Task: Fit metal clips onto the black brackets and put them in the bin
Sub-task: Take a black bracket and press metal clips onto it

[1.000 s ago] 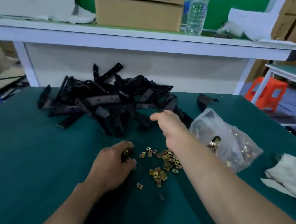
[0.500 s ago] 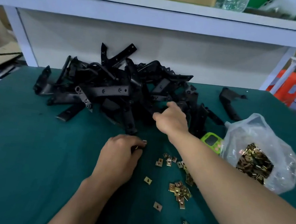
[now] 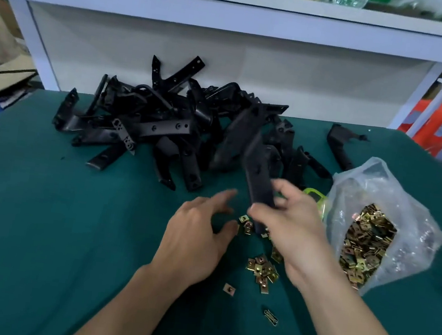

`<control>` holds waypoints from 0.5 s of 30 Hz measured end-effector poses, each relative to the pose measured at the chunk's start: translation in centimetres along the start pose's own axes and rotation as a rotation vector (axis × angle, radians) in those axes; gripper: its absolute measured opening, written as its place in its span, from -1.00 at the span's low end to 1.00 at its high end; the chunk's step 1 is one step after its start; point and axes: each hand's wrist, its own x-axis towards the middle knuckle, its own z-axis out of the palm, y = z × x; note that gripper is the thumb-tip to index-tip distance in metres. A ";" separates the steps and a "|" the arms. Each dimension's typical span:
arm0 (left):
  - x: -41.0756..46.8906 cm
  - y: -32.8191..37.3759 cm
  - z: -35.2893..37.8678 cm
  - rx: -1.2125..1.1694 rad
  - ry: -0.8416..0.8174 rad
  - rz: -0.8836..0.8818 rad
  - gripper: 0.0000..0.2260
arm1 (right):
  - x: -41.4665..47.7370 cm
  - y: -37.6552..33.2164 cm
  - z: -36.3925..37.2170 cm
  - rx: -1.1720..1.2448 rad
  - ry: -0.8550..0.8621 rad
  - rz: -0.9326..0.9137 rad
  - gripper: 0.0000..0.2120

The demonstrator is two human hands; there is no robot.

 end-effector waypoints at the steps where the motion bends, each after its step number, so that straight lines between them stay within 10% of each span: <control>1: -0.2 0.4 0.1 -0.059 0.022 -0.028 -0.51 | -0.5 0.4 -0.3 -0.068 -0.005 0.010 -0.71; 5: -1.0 1.2 -1.0 -0.438 0.251 -0.116 -0.20 | -2.0 1.5 -1.9 -0.231 -0.053 -0.012 -0.78; 15: -1.2 1.1 -1.8 -0.703 0.094 -0.191 -0.62 | -2.7 3.1 -1.5 -1.044 0.159 -0.437 -0.63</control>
